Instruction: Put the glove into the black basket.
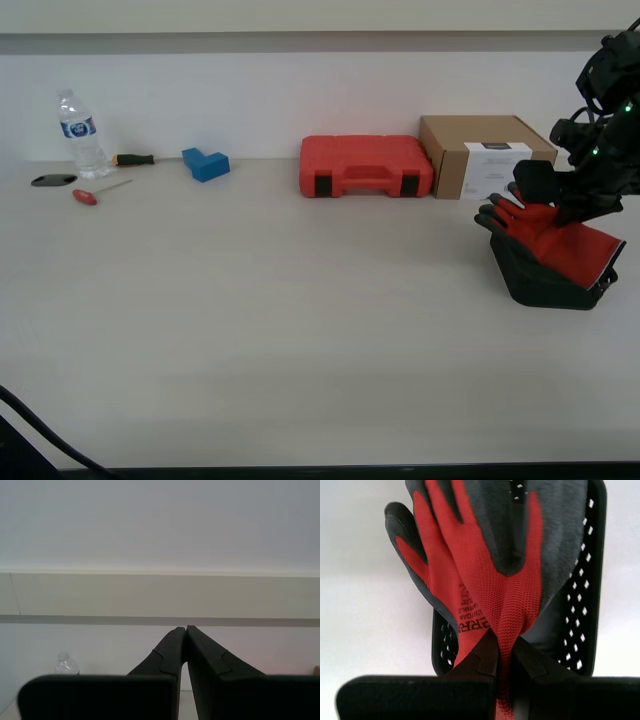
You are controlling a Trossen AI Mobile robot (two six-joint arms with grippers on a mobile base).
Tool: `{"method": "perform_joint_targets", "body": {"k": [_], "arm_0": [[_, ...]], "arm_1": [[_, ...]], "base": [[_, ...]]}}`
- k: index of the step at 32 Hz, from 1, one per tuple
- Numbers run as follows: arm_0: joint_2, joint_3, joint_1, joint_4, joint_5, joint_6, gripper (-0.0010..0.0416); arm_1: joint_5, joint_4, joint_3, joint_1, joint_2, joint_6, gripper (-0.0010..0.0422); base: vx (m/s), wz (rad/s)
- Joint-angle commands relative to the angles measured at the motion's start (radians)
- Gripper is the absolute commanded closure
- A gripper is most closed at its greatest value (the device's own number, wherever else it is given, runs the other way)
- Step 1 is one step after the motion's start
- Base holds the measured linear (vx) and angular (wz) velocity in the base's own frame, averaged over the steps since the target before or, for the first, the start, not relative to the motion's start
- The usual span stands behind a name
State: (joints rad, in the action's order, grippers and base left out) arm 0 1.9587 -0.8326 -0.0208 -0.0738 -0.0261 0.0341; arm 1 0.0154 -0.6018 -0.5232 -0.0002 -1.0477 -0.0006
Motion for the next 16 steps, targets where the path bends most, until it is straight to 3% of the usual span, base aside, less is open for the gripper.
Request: {"method": "perform_joint_targets", "body": {"k": [1, 7, 13, 14, 16], "arm_0": [[0.010, 0.000, 0.001, 0.014, -0.002, 0.000, 0.0406], [0.010, -0.001, 0.000, 0.021, 0.007, 0.000, 0.0406], [0.010, -0.001, -0.014, 0.019, -0.048, 0.010, 0.0397], [0.010, -0.001, -0.037, 0.014, -0.087, 0.020, 0.0363], [0.009, 0.000, -0.047, 0.013, -0.088, 0.014, 0.0331]], "arm_1": [[-0.001, -0.005, 0.000, 0.000, 0.000, 0.001, 0.0412], [-0.001, -0.005, 0.000, 0.000, 0.000, 0.001, 0.0412], [-0.001, -0.005, 0.000, 0.000, 0.000, 0.001, 0.0412], [-0.001, -0.005, 0.000, 0.000, 0.000, 0.001, 0.0412], [-0.001, -0.006, 0.000, 0.000, 0.000, 0.001, 0.0412]], "base": [[0.000, 0.000], [0.000, 0.000], [0.000, 0.000], [0.000, 0.000], [0.000, 0.000]]}}
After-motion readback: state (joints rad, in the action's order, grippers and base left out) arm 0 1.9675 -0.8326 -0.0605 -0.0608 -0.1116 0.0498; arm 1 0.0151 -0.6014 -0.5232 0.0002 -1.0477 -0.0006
